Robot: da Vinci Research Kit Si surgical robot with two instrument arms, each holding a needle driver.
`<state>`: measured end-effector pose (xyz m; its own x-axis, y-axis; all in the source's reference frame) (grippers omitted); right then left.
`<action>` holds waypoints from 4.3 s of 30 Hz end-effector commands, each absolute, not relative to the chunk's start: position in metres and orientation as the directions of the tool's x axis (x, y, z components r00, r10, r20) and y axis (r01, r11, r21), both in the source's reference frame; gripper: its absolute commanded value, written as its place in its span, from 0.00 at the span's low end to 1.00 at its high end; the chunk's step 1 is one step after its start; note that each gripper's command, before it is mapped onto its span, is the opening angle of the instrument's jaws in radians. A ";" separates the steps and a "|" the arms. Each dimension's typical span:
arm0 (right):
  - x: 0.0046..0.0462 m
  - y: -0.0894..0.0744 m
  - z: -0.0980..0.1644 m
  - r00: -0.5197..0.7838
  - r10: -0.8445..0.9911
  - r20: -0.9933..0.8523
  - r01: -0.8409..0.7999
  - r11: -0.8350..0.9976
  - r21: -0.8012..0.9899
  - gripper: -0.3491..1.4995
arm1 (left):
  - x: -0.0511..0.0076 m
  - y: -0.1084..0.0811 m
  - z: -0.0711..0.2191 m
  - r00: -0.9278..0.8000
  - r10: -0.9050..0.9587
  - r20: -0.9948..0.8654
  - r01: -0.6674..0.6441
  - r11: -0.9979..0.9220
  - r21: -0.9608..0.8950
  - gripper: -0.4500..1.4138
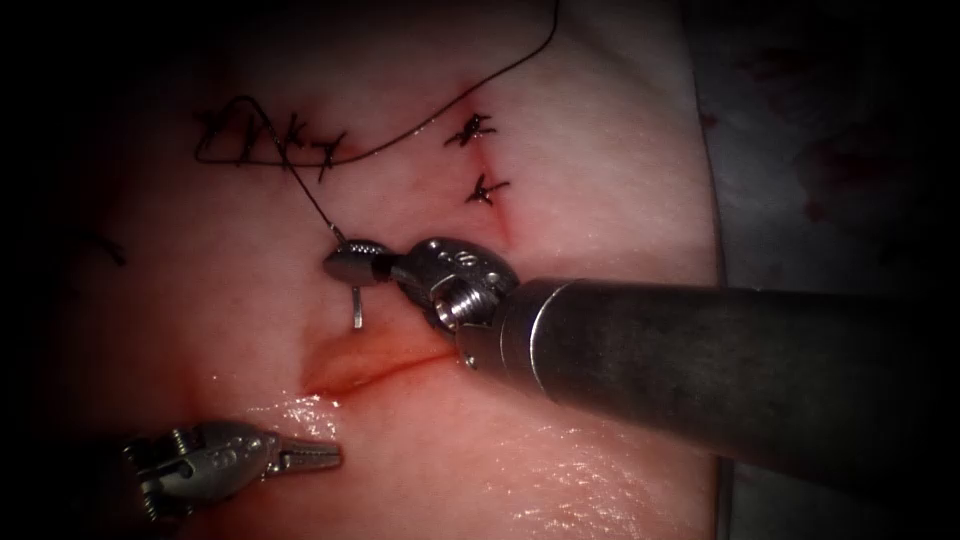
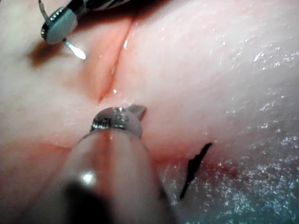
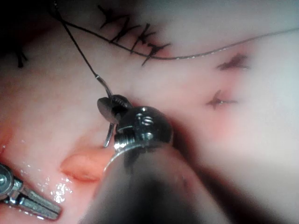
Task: Wound Closure
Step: Throw the needle through the top of the wound with the right needle driver, then use the left needle driver to pull the needle through the skin.
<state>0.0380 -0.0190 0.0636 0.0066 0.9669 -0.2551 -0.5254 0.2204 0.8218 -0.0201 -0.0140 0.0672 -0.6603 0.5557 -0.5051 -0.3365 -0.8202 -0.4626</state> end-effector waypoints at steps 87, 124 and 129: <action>0.0384 -0.017 0.067 -0.067 0.938 -0.340 -0.145 0.328 0.933 0.66 | -0.0211 -0.012 0.067 -0.636 0.390 -0.666 -0.255 -0.921 -0.295 0.22; 0.0370 -0.022 0.064 0.240 0.970 -0.030 -0.394 0.126 0.911 0.00 | -0.0224 -0.012 0.067 -0.654 0.329 -0.681 -0.224 -0.944 -0.241 0.22; 0.0367 -0.021 0.065 0.153 0.987 -0.054 -0.320 0.101 0.942 0.00 | -0.0228 -0.012 0.067 -0.674 0.254 -0.694 -0.177 -0.967 -0.182 0.28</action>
